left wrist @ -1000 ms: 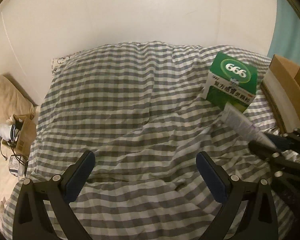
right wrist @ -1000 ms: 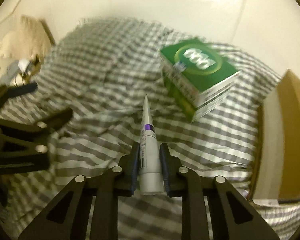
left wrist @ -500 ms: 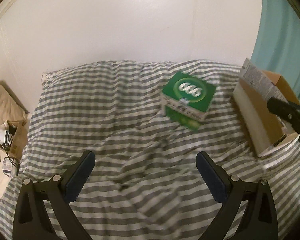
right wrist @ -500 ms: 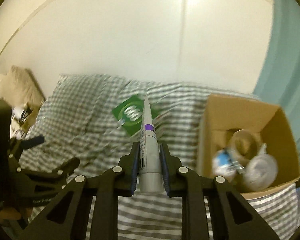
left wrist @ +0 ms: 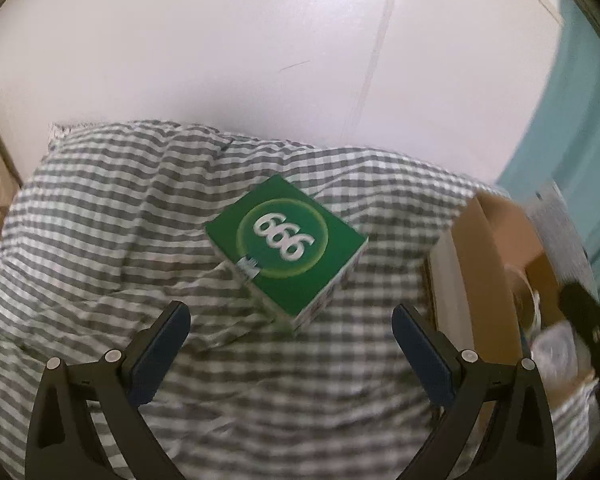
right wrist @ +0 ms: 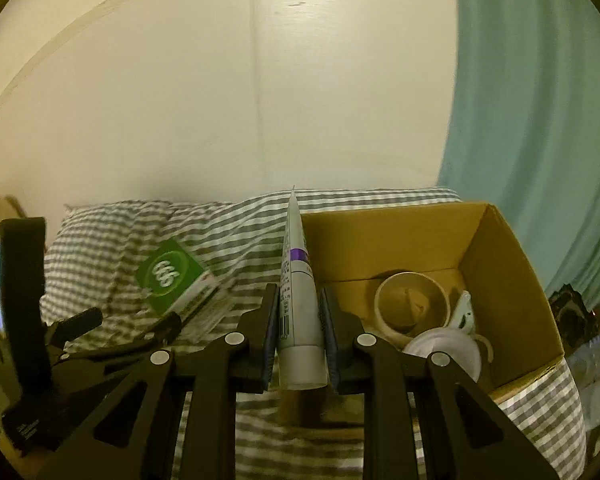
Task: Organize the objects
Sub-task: 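Grasp the green medicine box with the left gripper while the right holds the tube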
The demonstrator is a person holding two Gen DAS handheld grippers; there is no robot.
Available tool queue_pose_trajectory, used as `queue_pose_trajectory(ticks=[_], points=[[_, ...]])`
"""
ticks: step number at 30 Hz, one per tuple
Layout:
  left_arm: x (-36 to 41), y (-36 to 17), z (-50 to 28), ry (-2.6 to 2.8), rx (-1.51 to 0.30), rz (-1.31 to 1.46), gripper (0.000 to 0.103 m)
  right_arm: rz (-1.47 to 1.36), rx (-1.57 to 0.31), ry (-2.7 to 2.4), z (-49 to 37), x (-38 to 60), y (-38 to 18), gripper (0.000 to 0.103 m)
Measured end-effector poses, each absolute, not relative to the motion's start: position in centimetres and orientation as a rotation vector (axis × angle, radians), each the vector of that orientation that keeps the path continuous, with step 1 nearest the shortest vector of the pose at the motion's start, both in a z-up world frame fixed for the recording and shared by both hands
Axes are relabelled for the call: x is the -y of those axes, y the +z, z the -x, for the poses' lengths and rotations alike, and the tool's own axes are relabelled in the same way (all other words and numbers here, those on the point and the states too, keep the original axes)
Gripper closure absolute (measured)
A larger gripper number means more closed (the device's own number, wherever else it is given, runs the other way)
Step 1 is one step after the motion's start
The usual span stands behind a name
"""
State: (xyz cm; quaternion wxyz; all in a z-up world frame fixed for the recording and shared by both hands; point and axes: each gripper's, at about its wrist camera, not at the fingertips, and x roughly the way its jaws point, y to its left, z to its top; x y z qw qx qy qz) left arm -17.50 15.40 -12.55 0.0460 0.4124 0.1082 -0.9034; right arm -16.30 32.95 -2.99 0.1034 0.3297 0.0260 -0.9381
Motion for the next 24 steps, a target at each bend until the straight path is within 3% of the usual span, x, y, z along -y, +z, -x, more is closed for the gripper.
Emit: queue_pose_trajectory(ticks=[14, 24], points=[[-15.2, -15.4, 22.7, -2.567, -0.59, -1.16, 0.0, -1.005, -0.091, -2.808, 18.8, -33.4, -6.2, 0.084], [-13.5, -16.7, 23.5, -2.589, -0.509, -1.218, 0.002, -1.009, -0.08, -2.81, 18.3, -33.8, -6.5, 0.083]])
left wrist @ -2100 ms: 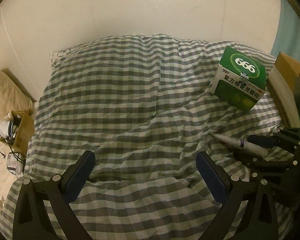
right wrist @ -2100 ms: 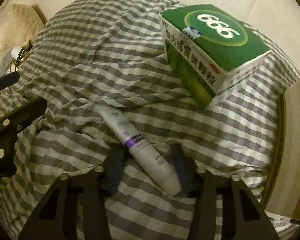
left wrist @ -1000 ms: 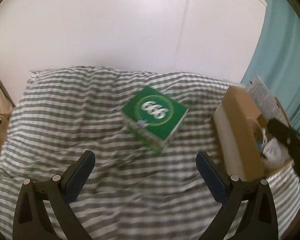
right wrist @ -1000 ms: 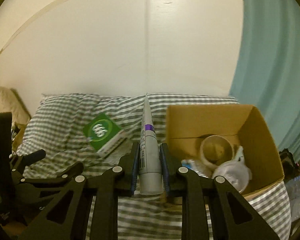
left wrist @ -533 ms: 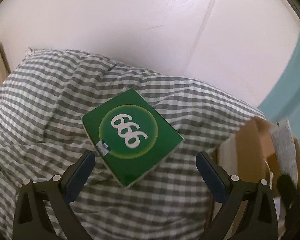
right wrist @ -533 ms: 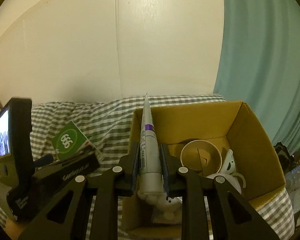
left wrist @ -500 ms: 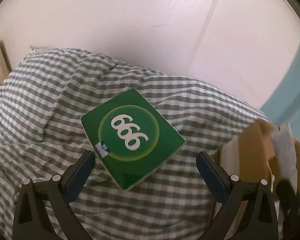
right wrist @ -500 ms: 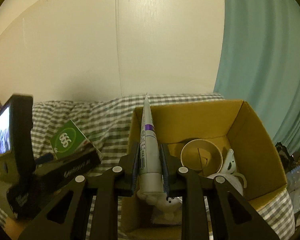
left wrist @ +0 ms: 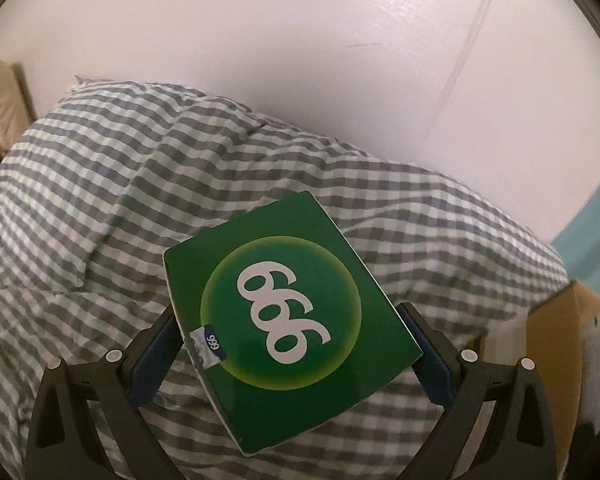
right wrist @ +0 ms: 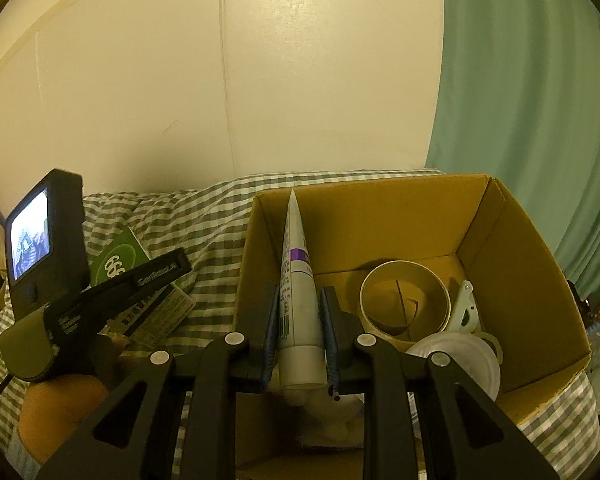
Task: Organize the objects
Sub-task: 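Grasp the green medicine box with the left gripper while the right holds the tube, then carry tube and medicine box into the cardboard box and open both grippers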
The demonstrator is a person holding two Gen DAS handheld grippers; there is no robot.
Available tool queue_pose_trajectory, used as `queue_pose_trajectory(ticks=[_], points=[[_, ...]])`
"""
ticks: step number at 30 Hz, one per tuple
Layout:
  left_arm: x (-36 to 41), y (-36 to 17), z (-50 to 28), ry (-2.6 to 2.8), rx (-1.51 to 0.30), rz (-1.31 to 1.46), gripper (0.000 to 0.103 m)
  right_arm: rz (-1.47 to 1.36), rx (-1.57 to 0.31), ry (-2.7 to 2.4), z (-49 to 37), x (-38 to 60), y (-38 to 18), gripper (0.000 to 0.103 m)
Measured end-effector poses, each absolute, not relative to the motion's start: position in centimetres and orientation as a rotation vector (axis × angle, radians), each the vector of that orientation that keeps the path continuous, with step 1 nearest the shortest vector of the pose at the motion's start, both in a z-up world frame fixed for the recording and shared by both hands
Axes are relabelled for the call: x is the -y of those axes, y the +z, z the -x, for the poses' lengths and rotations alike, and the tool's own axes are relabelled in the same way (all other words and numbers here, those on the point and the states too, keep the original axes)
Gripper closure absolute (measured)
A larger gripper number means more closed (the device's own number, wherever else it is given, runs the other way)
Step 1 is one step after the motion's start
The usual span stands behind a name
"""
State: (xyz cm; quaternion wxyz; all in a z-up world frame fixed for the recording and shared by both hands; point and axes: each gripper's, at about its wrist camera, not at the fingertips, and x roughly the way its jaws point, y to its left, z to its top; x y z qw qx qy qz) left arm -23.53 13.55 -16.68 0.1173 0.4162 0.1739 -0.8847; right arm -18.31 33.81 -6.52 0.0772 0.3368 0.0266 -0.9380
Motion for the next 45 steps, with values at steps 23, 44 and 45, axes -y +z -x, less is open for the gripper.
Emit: queue_pose_trajectory(ticks=[23, 44, 45], points=[[-12.3, -0.1, 6.9, -3.017, -0.289, -1.074, 0.008, -0.779, -0.2, -2.726, 7.5, -31.8, 4.6, 0.083], [-27.5, 1.6, 14.7, -3.195, 0.013, -1.137, 0.016, -0.847, -0.178, -2.759, 14.5, -42.7, 7.9, 0.083], [-27.8, 1.0, 15.2, -3.191, 0.006, -1.157, 0.017, -0.87, -0.161, -2.748, 15.2, -43.0, 7.3, 0.083]])
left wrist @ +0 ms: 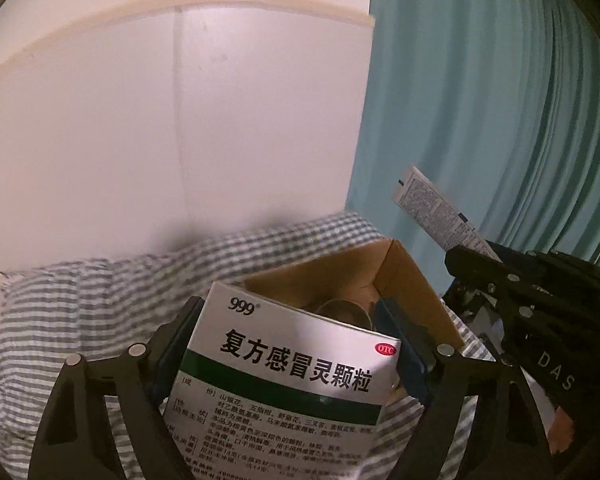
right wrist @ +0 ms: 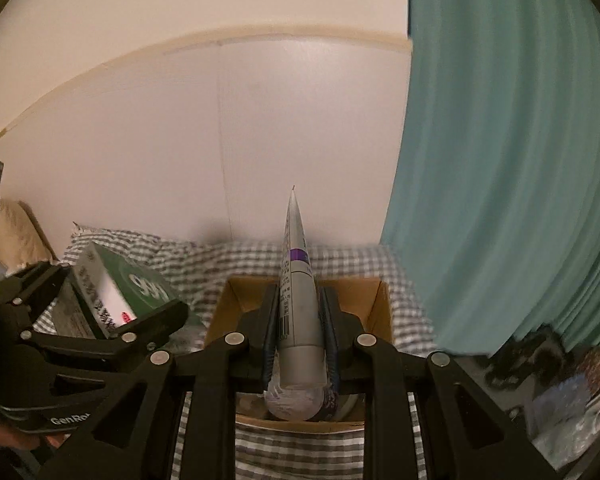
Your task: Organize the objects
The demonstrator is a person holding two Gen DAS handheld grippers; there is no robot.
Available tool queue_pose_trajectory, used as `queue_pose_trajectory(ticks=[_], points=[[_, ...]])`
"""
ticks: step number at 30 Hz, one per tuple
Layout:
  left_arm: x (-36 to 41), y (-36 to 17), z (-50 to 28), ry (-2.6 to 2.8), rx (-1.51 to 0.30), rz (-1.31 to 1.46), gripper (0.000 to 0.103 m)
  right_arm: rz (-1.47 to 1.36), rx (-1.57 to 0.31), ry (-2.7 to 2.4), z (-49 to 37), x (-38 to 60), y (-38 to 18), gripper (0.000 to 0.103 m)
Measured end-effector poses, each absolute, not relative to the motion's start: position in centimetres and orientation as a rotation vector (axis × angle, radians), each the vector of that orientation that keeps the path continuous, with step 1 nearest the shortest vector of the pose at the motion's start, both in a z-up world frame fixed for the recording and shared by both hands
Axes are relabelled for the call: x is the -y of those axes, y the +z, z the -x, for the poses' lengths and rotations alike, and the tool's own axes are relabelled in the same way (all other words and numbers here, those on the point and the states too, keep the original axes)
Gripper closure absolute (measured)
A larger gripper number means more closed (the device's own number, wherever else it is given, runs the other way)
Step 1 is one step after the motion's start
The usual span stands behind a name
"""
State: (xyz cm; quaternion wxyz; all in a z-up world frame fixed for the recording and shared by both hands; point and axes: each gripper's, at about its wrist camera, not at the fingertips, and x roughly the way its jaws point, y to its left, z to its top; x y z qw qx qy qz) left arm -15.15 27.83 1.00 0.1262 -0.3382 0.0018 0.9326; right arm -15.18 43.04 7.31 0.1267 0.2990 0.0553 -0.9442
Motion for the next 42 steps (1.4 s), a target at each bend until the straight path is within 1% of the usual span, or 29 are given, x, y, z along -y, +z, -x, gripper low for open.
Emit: queue_pose_trajectory(ticks=[4, 8, 12, 15, 16, 18, 19, 20, 21, 23, 25, 28, 34, 36, 38, 40, 42], points=[[-29.7, -1.4, 17.4, 2.684, -0.011, 1.039, 0.017, -0.949, -0.166, -2.747, 17.9, -44.4, 5.1, 0.083], [-31.7, -2.8, 18.6, 2.661, -0.001, 1.067, 0.017, -1.012, -0.077, -2.734, 19.5, -46.3, 3.0, 0.083], [-32.3, -3.2, 19.2, 2.692, -0.047, 1.048, 0.017, -1.068, -0.014, -2.731, 20.6, -47.6, 1.3, 0.082], [-32.6, -2.8, 19.4, 2.675, -0.101, 1.031, 0.016, -1.084, 0.072, -2.707, 21.4, -48.7, 0.9, 0.082], [-32.6, -2.7, 19.6, 2.676, -0.112, 1.033, 0.016, -1.092, 0.065, -2.696, 21.3, -48.6, 0.8, 0.082], [-32.6, -2.4, 20.0, 2.665, -0.117, 1.043, 0.015, -1.078, 0.005, -2.725, 20.8, -48.5, 0.9, 0.075], [-32.4, -1.9, 20.0, 2.668, -0.11, 1.038, 0.014, -1.073, 0.001, -2.736, 20.7, -48.6, 1.2, 0.061], [-32.3, -1.4, 19.9, 2.673, -0.105, 1.028, 0.01, -1.064, 0.014, -2.751, 20.5, -48.8, 1.4, 0.047], [-32.2, -1.0, 20.0, 2.678, -0.102, 1.016, 0.006, -1.046, 0.049, -2.768, 20.1, -49.3, 1.9, 0.043], [-32.1, 0.5, 19.5, 2.694, -0.102, 0.969, 0.003, -1.001, 0.104, -2.79, 19.2, -49.9, 3.0, 0.042], [-31.9, 1.9, 18.9, 2.701, -0.108, 0.94, 0.0, -0.969, 0.106, -2.813, 18.5, -50.4, 3.7, 0.04], [-30.9, 4.0, 17.6, 2.724, -0.115, 0.915, 0.0, -0.925, 0.068, -2.855, 17.2, -50.3, 5.0, 0.036], [-26.7, 7.9, 14.3, 2.797, -0.128, 0.875, 0.0, -0.895, 0.041, -2.892, 13.7, -49.1, 6.4, 0.032], [-24.6, 9.3, 12.8, 2.835, -0.139, 0.84, 0.0, -0.858, 0.048, -2.903, 12.6, -48.3, 7.5, 0.029], [-22.0, 10.9, 10.8, 2.889, -0.15, 0.8, 0.0, -0.815, 0.059, -2.91, 11.7, -47.6, 8.8, 0.022], [-20.0, 12.2, 9.3, 2.925, -0.158, 0.763, 0.0, -0.751, 0.021, -2.898, 10.1, -45.9, 10.6, 0.02], [-17.8, 13.3, 7.3, 2.973, -0.17, 0.724, 0.0, -0.683, -0.028, -2.898, 8.9, -44.5, 11.8, 0.014]])
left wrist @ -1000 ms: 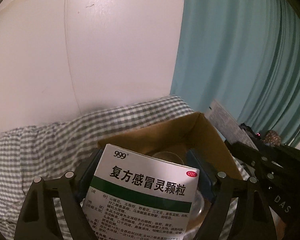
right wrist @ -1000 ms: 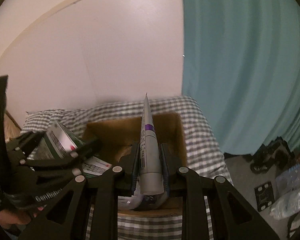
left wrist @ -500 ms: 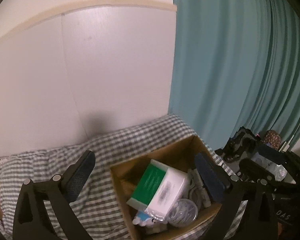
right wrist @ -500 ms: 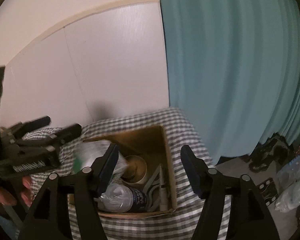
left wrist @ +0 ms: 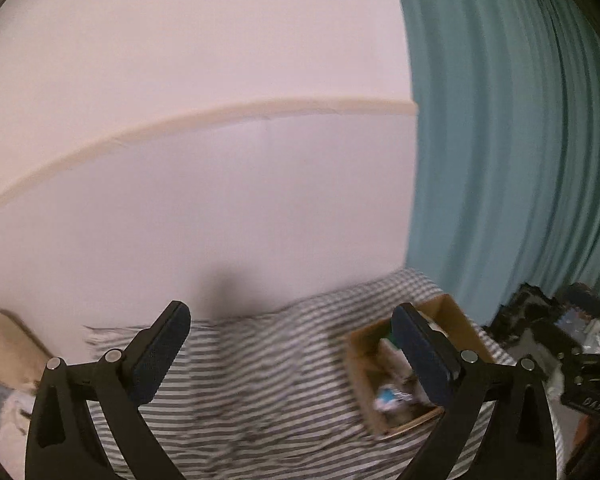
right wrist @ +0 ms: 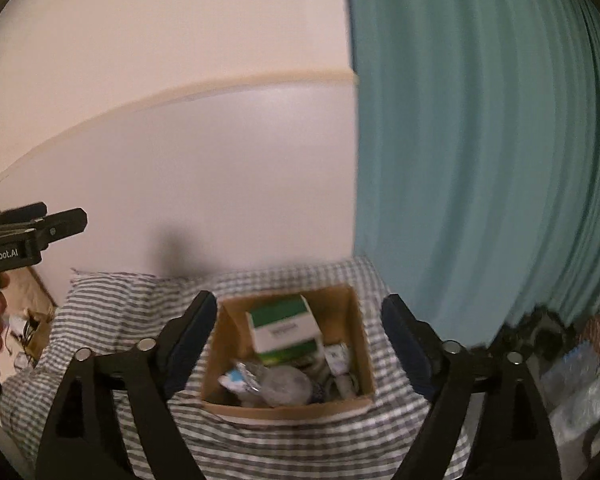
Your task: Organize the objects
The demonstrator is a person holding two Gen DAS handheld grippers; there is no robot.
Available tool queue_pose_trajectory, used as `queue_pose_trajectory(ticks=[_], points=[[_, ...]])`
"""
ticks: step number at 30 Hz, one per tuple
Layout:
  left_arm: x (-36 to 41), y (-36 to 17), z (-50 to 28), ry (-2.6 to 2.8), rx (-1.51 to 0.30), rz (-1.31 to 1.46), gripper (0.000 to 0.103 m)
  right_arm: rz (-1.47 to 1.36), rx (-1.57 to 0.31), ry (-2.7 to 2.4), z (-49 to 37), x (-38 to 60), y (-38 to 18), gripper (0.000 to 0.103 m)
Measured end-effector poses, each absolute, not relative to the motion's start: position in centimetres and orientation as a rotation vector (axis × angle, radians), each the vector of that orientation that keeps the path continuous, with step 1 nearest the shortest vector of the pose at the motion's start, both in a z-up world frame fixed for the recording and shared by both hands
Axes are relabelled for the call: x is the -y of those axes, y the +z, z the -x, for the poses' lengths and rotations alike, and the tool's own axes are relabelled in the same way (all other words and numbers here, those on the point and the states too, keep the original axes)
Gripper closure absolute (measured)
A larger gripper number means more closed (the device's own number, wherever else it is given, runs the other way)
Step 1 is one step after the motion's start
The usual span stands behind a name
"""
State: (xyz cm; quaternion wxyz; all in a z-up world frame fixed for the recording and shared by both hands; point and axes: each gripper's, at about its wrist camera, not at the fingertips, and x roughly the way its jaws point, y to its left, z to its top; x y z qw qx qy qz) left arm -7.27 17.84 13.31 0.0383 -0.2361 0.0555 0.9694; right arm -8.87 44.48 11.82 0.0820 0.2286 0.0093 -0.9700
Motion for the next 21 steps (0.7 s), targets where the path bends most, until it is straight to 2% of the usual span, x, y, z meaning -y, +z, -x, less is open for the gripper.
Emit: queue_pose_trajectory(ticks=[4, 6, 9, 14, 17, 21], points=[[-14.2, 14.4, 3.4, 3.053, -0.169, 0.677, 0.0, -0.58, -0.096, -2.868, 6.1, -41.1, 13.8, 0.008], [-12.8, 14.4, 1.8, 3.095, -0.166, 0.664, 0.0, -0.541, -0.109, -2.863, 5.0, -39.4, 14.0, 0.001], [-11.2, 13.4, -0.3, 3.152, -0.158, 0.642, 0.0, -0.501, -0.162, -2.866, 3.1, -36.7, 13.8, 0.0], [-9.3, 10.4, -2.1, 3.184, -0.046, 0.679, 0.0, -0.496, -0.282, -2.838, 1.0, -33.0, 11.5, 0.0], [-8.9, 8.5, -2.3, 3.2, 0.004, 0.689, 0.0, -0.539, -0.276, -2.813, 1.1, -32.1, 10.0, 0.0], [-9.2, 5.9, -2.0, 3.222, -0.027, 0.681, 0.0, -0.584, -0.27, -2.828, 2.3, -31.9, 7.4, 0.0]])
